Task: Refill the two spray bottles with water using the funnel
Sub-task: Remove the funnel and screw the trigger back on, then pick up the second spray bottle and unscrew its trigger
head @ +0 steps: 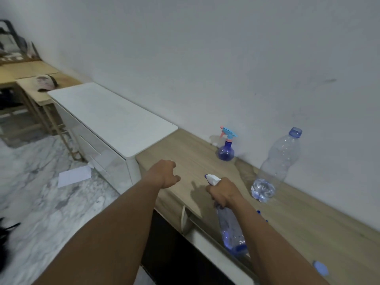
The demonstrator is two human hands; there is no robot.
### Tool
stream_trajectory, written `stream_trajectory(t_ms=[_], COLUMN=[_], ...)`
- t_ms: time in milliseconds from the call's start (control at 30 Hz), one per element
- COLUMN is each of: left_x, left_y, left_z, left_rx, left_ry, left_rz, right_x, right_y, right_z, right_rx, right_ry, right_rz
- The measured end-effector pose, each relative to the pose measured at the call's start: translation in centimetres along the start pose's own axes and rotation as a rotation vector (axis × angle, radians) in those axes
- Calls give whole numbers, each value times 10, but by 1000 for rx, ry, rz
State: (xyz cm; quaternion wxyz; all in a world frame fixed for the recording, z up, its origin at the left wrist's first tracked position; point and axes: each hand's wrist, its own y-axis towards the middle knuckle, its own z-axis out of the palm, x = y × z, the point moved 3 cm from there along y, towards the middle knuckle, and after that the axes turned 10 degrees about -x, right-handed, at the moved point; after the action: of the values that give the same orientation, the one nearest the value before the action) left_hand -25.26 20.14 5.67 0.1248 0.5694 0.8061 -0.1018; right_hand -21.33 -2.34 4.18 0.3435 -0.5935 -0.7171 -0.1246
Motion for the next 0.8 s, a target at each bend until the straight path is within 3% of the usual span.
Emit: stream_trajectory(t_ms=[167, 367, 633, 800], left_x=[-15, -39, -54, -42], left_y=[-12, -15, 21, 74], left_z=[-3, 5, 5, 12], left_rx=[-20, 39, 166, 159], left_ry=[-86, -257, -461, -590], left_rz=[-12, -10, 19, 47], right_x=[13, 38, 70, 95], right_y=[-11, -1, 43, 87], right_z=[-20, -42, -63, -60], right_rx=[-87, -220, -356, -407], right_ry=[192, 413, 309, 303], right_rz=[52, -60, -218, -250])
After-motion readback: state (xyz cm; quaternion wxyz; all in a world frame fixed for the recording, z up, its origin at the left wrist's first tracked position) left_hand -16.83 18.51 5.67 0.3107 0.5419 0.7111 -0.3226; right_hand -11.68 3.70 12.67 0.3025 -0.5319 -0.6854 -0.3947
